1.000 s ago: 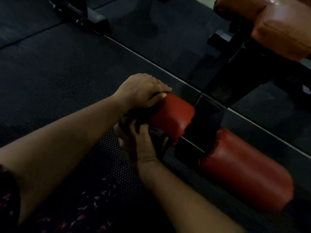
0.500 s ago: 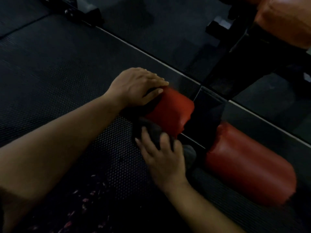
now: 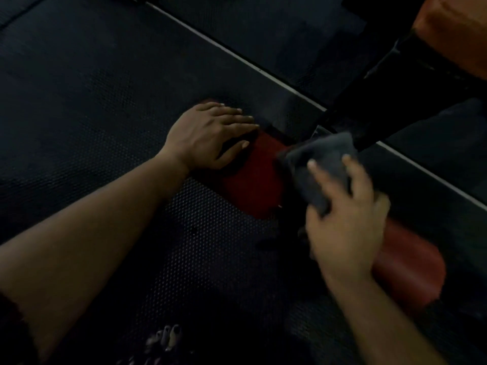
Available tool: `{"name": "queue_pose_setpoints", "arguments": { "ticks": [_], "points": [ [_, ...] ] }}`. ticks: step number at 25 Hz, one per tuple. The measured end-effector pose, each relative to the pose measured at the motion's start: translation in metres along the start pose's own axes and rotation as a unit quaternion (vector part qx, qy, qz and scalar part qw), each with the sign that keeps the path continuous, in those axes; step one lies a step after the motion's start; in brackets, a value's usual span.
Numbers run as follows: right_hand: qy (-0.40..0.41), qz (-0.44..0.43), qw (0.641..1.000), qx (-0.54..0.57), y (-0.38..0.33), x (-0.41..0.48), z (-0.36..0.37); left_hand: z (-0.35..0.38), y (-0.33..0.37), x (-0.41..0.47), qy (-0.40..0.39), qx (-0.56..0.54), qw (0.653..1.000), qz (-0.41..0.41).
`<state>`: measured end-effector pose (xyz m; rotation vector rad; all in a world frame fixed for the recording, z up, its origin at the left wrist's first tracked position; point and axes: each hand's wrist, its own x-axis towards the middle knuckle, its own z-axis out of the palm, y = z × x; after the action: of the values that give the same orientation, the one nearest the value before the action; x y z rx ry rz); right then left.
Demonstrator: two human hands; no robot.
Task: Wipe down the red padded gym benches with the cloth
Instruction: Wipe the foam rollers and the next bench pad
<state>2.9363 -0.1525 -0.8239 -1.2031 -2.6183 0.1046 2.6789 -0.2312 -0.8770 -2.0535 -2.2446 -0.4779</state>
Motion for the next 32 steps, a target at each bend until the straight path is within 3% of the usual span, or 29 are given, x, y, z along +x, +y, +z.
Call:
{"name": "queue_pose_setpoints", "arguments": {
  "ticks": [2, 3, 5, 8, 11, 13, 19, 24, 28, 32],
  "points": [
    [-0.104, 0.115, 0.986, 0.054, -0.002, 0.024, 0.006, 0.000, 0.007, 0.000, -0.011, 0.006, 0.999, -0.032],
    [-0.127, 0.128, 0.983, 0.048, -0.008, 0.021, 0.013, 0.001, 0.015, -0.002, -0.011, 0.010, 0.998, -0.061],
    [-0.126, 0.101, 0.987, 0.027, -0.021, -0.004, 0.026, 0.003, 0.034, -0.009, -0.033, 0.012, 0.990, -0.137],
    [-0.189, 0.082, 0.978, 0.019, -0.019, -0.024, 0.013, -0.009, 0.072, -0.020, -0.176, -0.008, 0.958, -0.228],
    [-0.305, 0.075, 0.949, -0.034, -0.001, -0.001, -0.031, -0.054, 0.095, -0.019, -0.298, 0.003, 0.928, -0.223],
    [-0.377, 0.083, 0.922, -0.029, 0.003, 0.003, -0.064, -0.096, 0.105, -0.022, -0.318, 0.011, 0.923, -0.215],
    [-0.380, 0.079, 0.922, 0.011, -0.027, -0.021, -0.204, -0.234, 0.156, -0.033, -0.316, -0.059, 0.918, -0.231],
    [-0.394, 0.052, 0.917, 0.021, -0.024, -0.035, -0.335, -0.352, 0.206, -0.052, -0.348, -0.132, 0.887, -0.274],
    [-0.370, 0.065, 0.926, 0.028, -0.019, -0.034, -0.429, -0.428, 0.245, -0.057, -0.343, -0.094, 0.896, -0.266],
    [-0.371, 0.062, 0.926, -0.008, -0.013, -0.038, -0.502, -0.494, 0.280, -0.030, -0.373, -0.024, 0.906, -0.197]
  ]
}}
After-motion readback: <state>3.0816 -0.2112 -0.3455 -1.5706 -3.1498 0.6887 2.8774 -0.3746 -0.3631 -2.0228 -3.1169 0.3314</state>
